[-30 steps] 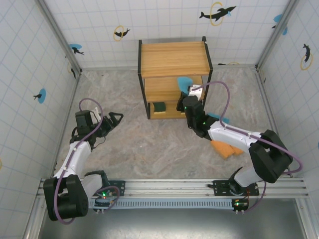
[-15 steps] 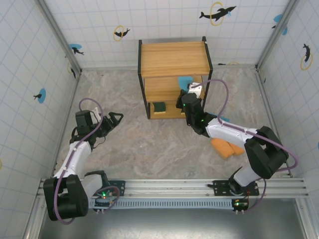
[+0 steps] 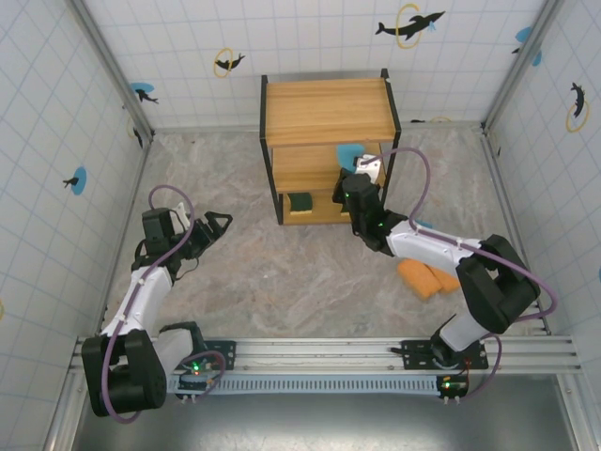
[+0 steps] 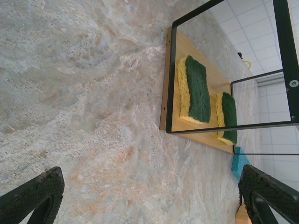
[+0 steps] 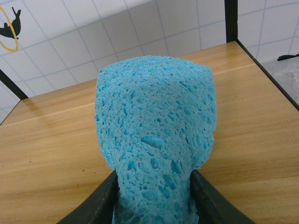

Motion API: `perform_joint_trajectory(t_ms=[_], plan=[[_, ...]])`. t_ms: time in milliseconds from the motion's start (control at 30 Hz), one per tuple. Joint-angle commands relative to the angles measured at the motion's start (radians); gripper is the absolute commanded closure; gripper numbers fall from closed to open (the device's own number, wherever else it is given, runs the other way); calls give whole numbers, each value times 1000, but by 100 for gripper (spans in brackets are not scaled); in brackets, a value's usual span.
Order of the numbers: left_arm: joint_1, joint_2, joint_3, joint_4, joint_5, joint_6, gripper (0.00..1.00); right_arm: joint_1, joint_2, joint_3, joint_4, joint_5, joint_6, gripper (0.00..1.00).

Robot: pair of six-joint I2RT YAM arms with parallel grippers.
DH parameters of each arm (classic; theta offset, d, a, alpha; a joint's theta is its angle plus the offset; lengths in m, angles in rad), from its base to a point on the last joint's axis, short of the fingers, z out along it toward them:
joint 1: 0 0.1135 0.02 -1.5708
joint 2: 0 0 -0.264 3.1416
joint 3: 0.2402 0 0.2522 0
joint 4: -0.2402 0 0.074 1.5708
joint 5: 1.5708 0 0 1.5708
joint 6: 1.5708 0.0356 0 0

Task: Place and organize the cleaning sponges onto the shelf

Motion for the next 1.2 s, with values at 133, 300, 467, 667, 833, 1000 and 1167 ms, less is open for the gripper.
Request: perform_joint_trajectory(t_ms=[133, 300, 467, 667, 833, 1000, 1167], plan=[[4, -7, 12, -13, 13, 27, 3, -14, 0, 12, -16, -5, -8, 55], [4, -6, 14, -14, 11, 26, 2, -15, 2, 14, -24, -13, -8, 50], [4, -7, 18, -17, 11, 29, 2, -15, 3, 13, -31, -17, -6, 47], [4, -6, 18, -17, 12, 29, 2, -14, 1, 13, -35, -20, -5, 42], [4, -4, 19, -17, 12, 28, 3, -15, 1, 19, -43, -24, -10, 39], [4, -6, 19, -19, 12, 31, 2, -14, -7, 18, -53, -21, -18, 36], [4, -7, 17, -16, 12, 31, 2, -14, -16, 19, -58, -19, -28, 35]])
